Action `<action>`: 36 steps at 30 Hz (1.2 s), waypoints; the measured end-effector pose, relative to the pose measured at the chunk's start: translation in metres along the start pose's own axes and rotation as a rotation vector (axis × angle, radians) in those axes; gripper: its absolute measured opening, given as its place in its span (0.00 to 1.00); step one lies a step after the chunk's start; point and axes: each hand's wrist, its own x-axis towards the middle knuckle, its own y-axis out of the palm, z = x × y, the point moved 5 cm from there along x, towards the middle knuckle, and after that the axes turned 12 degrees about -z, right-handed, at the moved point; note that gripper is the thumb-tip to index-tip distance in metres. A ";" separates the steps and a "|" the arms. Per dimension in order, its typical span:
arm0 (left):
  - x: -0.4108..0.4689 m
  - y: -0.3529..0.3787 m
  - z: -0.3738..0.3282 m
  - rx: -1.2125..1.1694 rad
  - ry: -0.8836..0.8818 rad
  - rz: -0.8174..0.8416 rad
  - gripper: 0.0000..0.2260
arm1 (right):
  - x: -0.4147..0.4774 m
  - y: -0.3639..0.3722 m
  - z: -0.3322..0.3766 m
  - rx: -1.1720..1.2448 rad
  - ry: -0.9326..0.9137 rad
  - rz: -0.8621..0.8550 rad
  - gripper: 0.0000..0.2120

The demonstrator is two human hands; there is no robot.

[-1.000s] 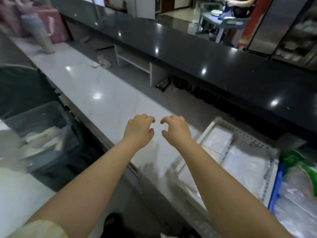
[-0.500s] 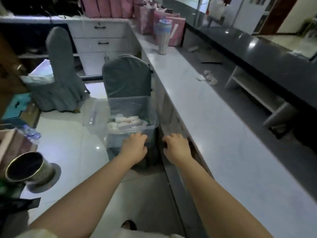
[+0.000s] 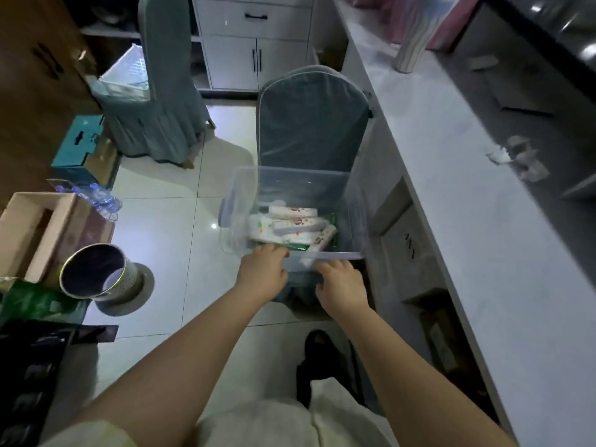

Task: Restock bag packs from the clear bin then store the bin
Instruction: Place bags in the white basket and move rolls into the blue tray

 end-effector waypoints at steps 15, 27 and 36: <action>0.166 0.127 0.065 0.180 -0.206 0.252 0.26 | 0.234 0.135 -0.117 -0.139 -0.118 0.436 0.23; 0.274 0.268 0.110 0.246 -0.115 0.532 0.36 | 0.307 0.289 -0.150 -0.244 -0.445 0.750 0.32; 0.314 0.363 0.120 0.255 -0.016 0.558 0.33 | 0.304 0.361 -0.176 -0.309 -0.488 0.645 0.21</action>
